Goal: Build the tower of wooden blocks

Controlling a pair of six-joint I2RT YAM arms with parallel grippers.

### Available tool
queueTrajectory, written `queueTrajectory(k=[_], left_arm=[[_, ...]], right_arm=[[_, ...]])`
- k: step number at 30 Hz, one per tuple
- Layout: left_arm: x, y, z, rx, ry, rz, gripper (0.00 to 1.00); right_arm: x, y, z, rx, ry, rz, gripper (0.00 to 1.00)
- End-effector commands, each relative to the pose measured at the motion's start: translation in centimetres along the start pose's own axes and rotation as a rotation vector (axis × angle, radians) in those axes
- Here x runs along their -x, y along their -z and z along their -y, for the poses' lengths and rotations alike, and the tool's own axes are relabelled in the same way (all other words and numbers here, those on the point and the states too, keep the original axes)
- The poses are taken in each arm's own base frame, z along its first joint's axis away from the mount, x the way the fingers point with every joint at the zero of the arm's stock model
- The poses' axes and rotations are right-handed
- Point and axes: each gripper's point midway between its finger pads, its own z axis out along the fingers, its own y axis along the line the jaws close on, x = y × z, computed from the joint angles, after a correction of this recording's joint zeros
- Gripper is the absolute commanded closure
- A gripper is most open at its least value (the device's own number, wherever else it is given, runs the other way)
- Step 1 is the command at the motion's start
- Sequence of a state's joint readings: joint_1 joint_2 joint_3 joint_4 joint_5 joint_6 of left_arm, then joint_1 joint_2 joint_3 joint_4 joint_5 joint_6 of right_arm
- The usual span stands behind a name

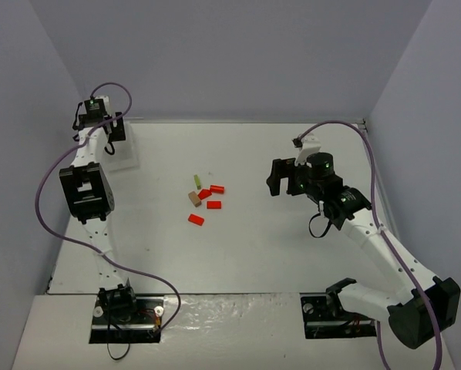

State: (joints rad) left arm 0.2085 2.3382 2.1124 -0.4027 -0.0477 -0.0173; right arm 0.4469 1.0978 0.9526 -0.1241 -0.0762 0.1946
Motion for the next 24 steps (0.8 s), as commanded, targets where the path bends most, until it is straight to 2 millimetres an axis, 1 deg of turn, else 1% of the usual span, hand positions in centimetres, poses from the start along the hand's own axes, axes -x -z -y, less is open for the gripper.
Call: queueTrajectory(k=[1,3,4,6,7,9,10,12,14,15,16,17,19,22,24], left_arm=[[9.9,11.0,0.3,-0.028,0.047,0.275,0.08],[10.1,13.7,0.7,-0.03,0.053,0.292,0.07],[10.0,15.0,0.9,-0.024,0.063,0.296,0.07],[10.5,19.5,1.9,-0.044,0.093,0.331,0.07],[10.1,20.8,2.5,-0.052,0.106,0.329,0.07],[7.8,22.6,4.2,-0.087,0.115,0.292,0.06],[7.1,24.2,5.0,-0.109,0.128,0.291,0.06],[4.7,26.1,8.2,-0.175,0.111,0.263,0.06],[1.4,27.2,10.8,-0.223,0.074,0.223,0.06],[-0.7,27.1,11.8,-0.239,0.044,0.188,0.06],[-1.8,27.3,12.6,-0.255,0.02,0.174,0.06],[-2.4,27.8,13.5,-0.278,-0.002,0.171,0.06],[-6.4,27.4,15.8,-0.336,-0.13,0.111,0.06],[-9.2,27.1,19.1,-0.435,-0.321,0.095,0.06],[-10.2,26.8,20.9,-0.507,-0.412,0.094,0.06]], right_arm=[[4.1,0.2,-1.7,0.059,0.018,0.097,0.0],[4.5,-0.2,-1.9,0.061,0.029,0.096,0.0],[5.1,-0.2,-2.0,0.059,0.039,0.104,0.0],[5.0,-1.5,-2.1,0.044,0.052,0.08,0.0],[5.0,-1.9,-2.1,0.04,0.058,0.075,0.0],[4.9,-3.0,-2.3,0.037,0.064,0.055,0.0],[4.7,-3.8,-2.5,0.041,0.065,0.038,0.0],[4.3,-5.1,-2.8,0.047,0.062,0.01,0.0],[4.0,-6.1,-3.2,0.048,0.056,-0.009,0.0],[3.7,-6.6,-3.2,0.039,0.056,-0.021,0.0],[3.5,-6.9,-3.2,0.032,0.054,-0.026,0.0],[3.6,-7.0,-3.2,0.027,0.049,-0.026,0.0],[3.2,-7.8,-2.6,-0.009,0.041,-0.04,0.0],[2.6,-8.2,-2.4,-0.015,0.049,-0.055,0.0],[1.9,-8.3,-2.5,0.0,0.061,-0.072,0.0]])
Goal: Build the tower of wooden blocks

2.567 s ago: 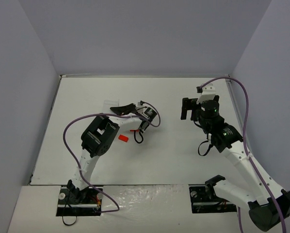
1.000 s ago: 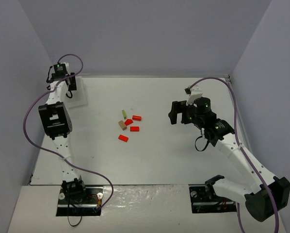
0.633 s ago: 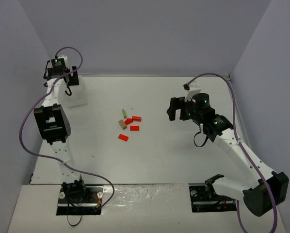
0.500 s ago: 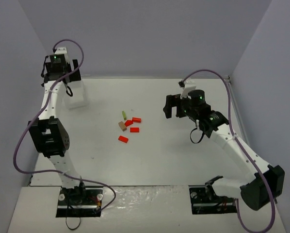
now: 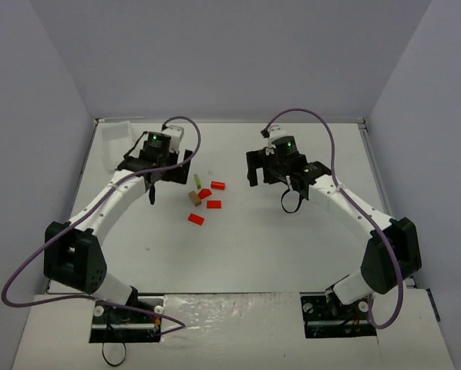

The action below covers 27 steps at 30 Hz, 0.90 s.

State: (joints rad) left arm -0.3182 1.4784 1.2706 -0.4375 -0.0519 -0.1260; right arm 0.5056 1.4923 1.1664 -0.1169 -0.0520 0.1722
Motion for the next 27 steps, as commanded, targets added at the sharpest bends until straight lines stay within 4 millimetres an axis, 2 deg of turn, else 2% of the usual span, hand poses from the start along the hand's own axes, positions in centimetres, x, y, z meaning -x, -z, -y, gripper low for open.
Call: queueTrajectory(k=[1,4,9,12,17,21,27], left_arm=[[0.6,-1.5,3.0,-0.137,-0.2,0.04,0.06],[0.6,-3.1,3.6,-0.173,-0.251,0.035,0.06],[-0.5,-5.5,6.0,-0.301,-0.3,-0.01,0.06],[-1.1,-6.2,6.8,-0.352,-0.337,-0.026,0.06],[-3.6,-6.8,8.0,-0.444,-0.39,-0.093,0.07],[-5.3,-7.0,8.0,-0.448,-0.427,-0.146,0.07],[-6.4,-7.7,8.0,-0.437,-0.455,-0.187,0.1]], right_arm=[[3.0,0.5,-0.5,0.014,0.018,0.091,0.0],[2.1,0.0,-1.0,0.052,0.063,0.061,0.0],[2.1,0.1,-1.9,0.103,0.07,0.055,0.04],[1.8,0.5,-2.0,0.119,0.081,0.054,0.04],[1.0,1.0,-1.5,0.108,0.088,0.048,0.04],[0.6,1.2,-1.3,0.104,0.085,0.045,0.04],[0.1,1.2,-1.2,0.104,0.083,0.034,0.05]])
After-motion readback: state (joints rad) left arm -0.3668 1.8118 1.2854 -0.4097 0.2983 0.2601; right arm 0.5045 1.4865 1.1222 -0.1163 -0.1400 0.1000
